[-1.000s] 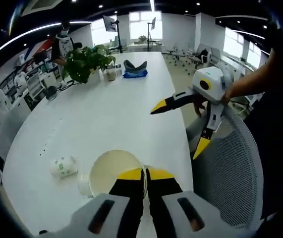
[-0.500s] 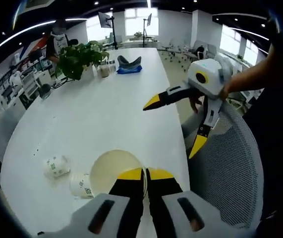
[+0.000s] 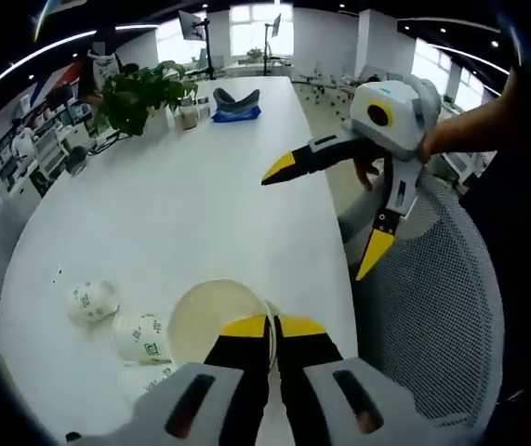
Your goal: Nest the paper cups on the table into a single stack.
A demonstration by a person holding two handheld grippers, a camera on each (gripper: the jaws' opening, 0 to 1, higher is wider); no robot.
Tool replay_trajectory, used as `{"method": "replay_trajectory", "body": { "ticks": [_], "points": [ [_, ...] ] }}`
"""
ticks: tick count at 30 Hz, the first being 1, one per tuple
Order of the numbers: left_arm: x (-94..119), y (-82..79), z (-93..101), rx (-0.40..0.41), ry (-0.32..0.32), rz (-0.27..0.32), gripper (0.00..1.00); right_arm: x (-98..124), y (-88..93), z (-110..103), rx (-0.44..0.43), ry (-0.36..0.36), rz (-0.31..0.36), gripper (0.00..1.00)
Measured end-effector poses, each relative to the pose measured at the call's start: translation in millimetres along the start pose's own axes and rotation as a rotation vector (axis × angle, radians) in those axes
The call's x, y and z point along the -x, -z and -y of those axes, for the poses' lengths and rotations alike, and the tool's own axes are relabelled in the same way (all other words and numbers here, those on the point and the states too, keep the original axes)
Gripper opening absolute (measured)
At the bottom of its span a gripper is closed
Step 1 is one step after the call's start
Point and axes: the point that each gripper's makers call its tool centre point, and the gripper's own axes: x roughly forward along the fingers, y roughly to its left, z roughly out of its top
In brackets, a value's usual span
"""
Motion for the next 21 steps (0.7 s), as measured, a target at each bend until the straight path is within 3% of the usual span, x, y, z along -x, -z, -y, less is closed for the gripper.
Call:
{"method": "replay_trajectory", "body": {
  "ticks": [14,21],
  "points": [
    [-19.6,14.8,-4.6,0.061,0.044,-0.016,0.00,0.3,-0.2,1.4,-0.004,0.006,0.001,0.91],
    [-23.6,14.0,0.8,0.091,0.075,-0.007,0.02,0.2,-0.3,1.8,-0.005,0.007,0.000,0.91]
  ]
}}
